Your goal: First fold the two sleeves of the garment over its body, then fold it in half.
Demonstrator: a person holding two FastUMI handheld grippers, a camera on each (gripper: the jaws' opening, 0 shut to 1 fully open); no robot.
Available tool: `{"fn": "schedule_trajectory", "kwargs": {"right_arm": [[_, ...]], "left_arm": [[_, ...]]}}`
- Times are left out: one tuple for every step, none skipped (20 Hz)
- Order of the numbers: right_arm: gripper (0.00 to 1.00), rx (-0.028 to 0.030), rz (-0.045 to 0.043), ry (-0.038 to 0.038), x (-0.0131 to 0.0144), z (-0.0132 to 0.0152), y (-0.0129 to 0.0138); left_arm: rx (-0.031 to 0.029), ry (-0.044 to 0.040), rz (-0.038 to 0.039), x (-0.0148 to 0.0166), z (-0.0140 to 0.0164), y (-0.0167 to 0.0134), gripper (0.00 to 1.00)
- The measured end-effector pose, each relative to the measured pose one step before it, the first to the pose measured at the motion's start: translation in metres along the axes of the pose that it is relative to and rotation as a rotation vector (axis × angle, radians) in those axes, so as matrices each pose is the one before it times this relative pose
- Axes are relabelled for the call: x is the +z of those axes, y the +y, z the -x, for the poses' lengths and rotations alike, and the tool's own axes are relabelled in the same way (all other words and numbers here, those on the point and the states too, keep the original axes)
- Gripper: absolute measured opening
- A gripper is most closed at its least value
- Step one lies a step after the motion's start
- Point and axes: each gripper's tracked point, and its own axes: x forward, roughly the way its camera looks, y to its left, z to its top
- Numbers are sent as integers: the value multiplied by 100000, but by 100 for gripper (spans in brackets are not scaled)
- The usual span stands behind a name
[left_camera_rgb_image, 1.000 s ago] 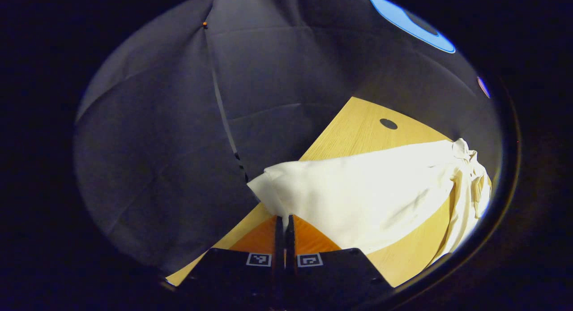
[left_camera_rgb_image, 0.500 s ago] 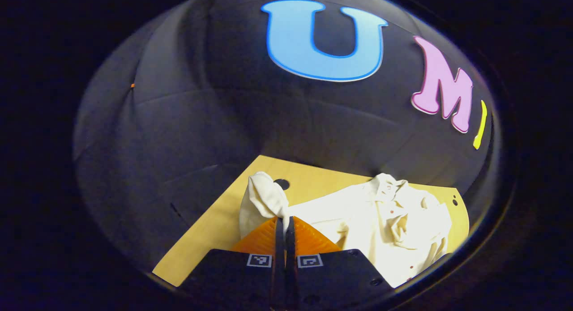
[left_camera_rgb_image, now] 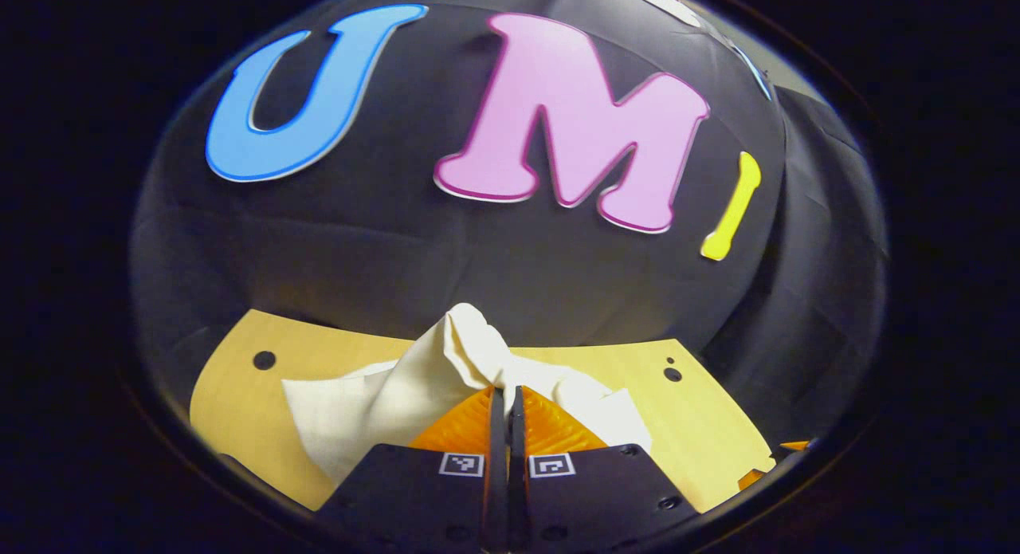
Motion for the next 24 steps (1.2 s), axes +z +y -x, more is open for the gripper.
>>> {"fn": "schedule_trajectory", "kwargs": {"right_arm": [[97,-544,-474,235,-60,-6,-526],[97,-291,-121,124,-66,112,-460],[97,-125,-40,104,-79,126,-461],[97,242,343,324,-183,119,-318],[97,139,924,882,-329,-99,-196],[97,20,1043,537,-315,-42,-226],[97,203,866,592,-419,111,-312],[97,563,531,1110,-671,346,-144],[97,843,265,1598,-747,86,121],[97,961,54,1762,-731,-51,271],[97,992,19,1845,-696,47,346],[97,852,-7,2325,-837,-14,391],[97,1166,-213,2764,-865,-114,446],[97,1593,-496,3175,-1063,116,707],[97,1659,-619,2246,-736,-150,730],[97,1975,-573,2862,-871,-151,858],[97,1942,-482,3041,-992,-159,801],[98,1792,-704,3429,-1040,-237,866],[97,1858,-985,3833,-1131,-221,844],[98,1593,-978,3360,-986,-168,764],[98,1320,-1098,2621,-673,-238,659],[99,1092,-1030,1931,-438,-318,572],[99,407,-711,1245,-471,-433,501],[99,134,-493,822,-156,-333,318]], "left_arm": [[-3519,1673,-1885,-867,-907,-2171,6],[-2600,811,-1185,-614,-977,-1527,7],[-2081,-49,-736,-365,-1088,-1609,7],[-1642,170,-217,-547,-927,-1365,10],[-1078,115,100,-566,-395,-923,13],[-2269,140,307,-514,-568,-817,28],[-1894,-188,234,-478,-458,-871,44],[-276,-740,0,-300,79,-256,62],[391,-865,-346,-234,159,122,75],[302,-690,-677,-191,542,241,95],[637,-758,-1013,-95,841,386,96],[990,-439,-1439,-209,1171,706,96],[2237,-52,-1959,-309,1470,1190,96],[3328,310,-2308,-472,1773,1651,96],[3511,540,-2004,-734,1805,1634,96],[2861,896,-1144,-863,1881,1557,96],[2458,1721,-393,-1203,1907,1595,96],[2925,2449,-443,-1774,1862,1829,96],[3602,3684,-829,-2035,1740,2036,96],[4209,4055,-570,-2420,1673,2276,96],[4461,3817,643,-2398,1419,2285,96],[2687,3908,1792,-2342,1255,1795,92],[2168,4208,2100,-2476,1046,1663,96],[2428,4846,2073,-2532,812,1593,96]]}}
